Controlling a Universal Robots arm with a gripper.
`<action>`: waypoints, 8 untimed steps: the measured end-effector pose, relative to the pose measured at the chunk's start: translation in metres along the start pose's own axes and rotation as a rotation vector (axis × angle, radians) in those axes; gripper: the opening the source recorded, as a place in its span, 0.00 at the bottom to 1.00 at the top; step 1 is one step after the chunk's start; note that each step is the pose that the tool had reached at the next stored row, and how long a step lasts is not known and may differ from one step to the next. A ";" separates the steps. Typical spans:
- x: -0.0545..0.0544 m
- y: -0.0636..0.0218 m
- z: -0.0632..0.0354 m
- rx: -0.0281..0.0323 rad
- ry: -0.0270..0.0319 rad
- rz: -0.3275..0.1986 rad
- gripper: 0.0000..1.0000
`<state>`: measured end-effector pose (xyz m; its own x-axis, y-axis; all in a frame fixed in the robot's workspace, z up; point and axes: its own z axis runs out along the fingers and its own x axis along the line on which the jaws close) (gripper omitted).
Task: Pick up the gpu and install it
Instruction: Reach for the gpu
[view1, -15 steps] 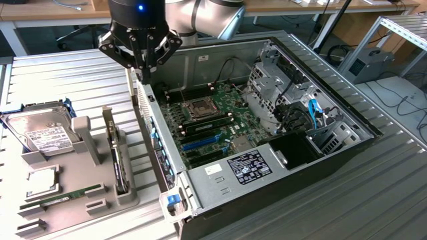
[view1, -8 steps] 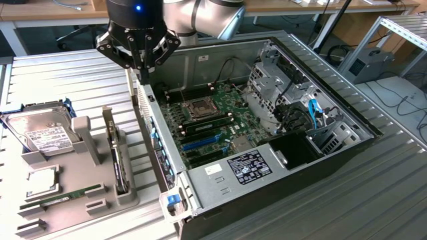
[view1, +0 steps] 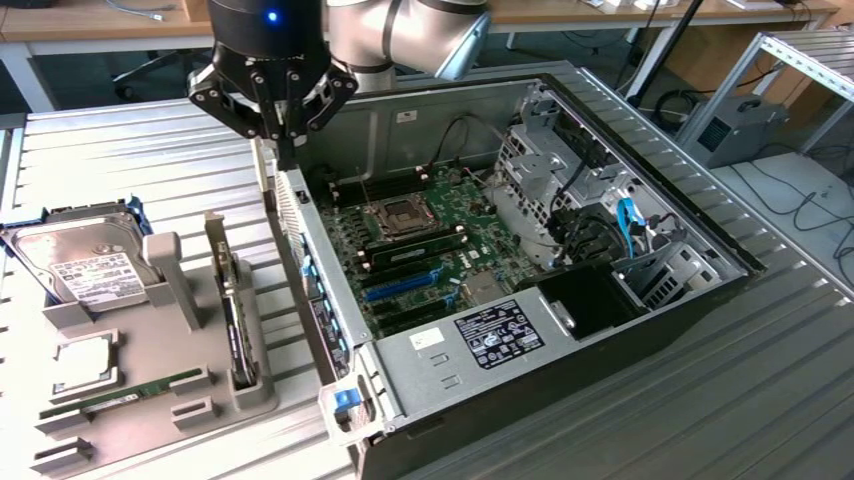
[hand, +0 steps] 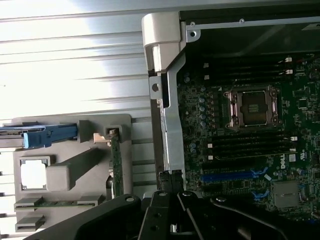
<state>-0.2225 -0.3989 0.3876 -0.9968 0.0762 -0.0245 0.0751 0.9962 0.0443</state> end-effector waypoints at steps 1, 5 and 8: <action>0.000 0.0000 0.0001 0.0000 0.0000 0.000 0.11; 0.002 -0.0001 0.0001 0.0000 0.0000 0.000 0.11; 0.003 -0.0002 0.0002 0.0000 0.0000 0.000 0.11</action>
<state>-0.2255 -0.3989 0.3873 -0.9968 0.0763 -0.0245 0.0751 0.9962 0.0444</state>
